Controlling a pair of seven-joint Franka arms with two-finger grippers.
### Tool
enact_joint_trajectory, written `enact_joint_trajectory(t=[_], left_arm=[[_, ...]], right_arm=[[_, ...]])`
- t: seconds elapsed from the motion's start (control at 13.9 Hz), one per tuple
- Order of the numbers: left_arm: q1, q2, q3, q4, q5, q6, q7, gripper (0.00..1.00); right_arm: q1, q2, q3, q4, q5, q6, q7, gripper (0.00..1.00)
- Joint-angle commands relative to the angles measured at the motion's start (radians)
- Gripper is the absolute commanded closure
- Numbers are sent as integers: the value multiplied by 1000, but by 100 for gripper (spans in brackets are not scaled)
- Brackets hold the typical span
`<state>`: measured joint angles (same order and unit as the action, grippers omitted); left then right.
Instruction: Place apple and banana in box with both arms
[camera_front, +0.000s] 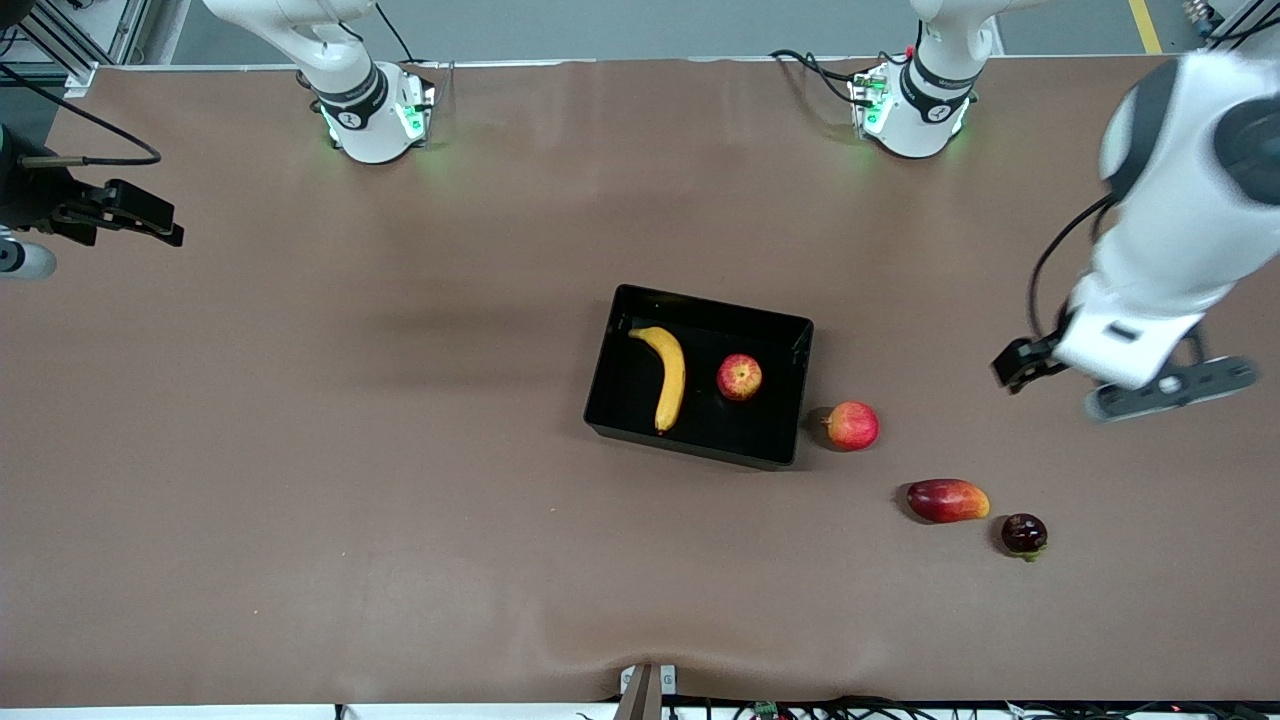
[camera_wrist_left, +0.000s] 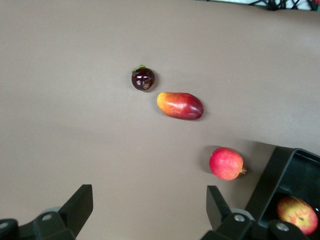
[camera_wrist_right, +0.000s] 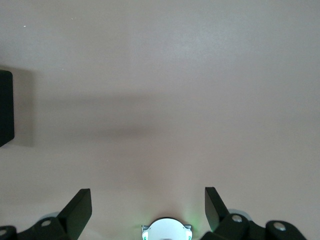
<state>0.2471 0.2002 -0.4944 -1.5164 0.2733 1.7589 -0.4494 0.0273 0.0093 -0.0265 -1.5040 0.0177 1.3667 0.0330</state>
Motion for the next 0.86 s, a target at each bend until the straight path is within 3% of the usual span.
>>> enact_joint_trajectory(t=[0.0,0.14,0.22,0.36,0.43,0.58,0.79], left_arm=[[44,-96,-7,-42,-49,-39,73,0],[43,-155,11,-60,-98,-76,148,0],[2,-197,78,-70,-135,-82,162,0],[-174,-260,279,-77,-186,-108,245,0],[-186,-278,315,-82,-209,-116,295,0],[-183,-310,356,-106,-250,-140,397,0],[-181,-354,358,-153,-253,-142,394,0]], right_arm=[[-20,-28,8,-9,-5,2,4,0],[-20,-26,8,-5,1,9,4,0],[-20,-26,10,-1,2,11,4,0],[-17,-25,10,-8,4,17,5,0],[-15,-25,10,-16,4,11,5,0],[-18,-38,11,-27,2,-1,5,0],[-15,-40,11,-27,2,-5,5,0]])
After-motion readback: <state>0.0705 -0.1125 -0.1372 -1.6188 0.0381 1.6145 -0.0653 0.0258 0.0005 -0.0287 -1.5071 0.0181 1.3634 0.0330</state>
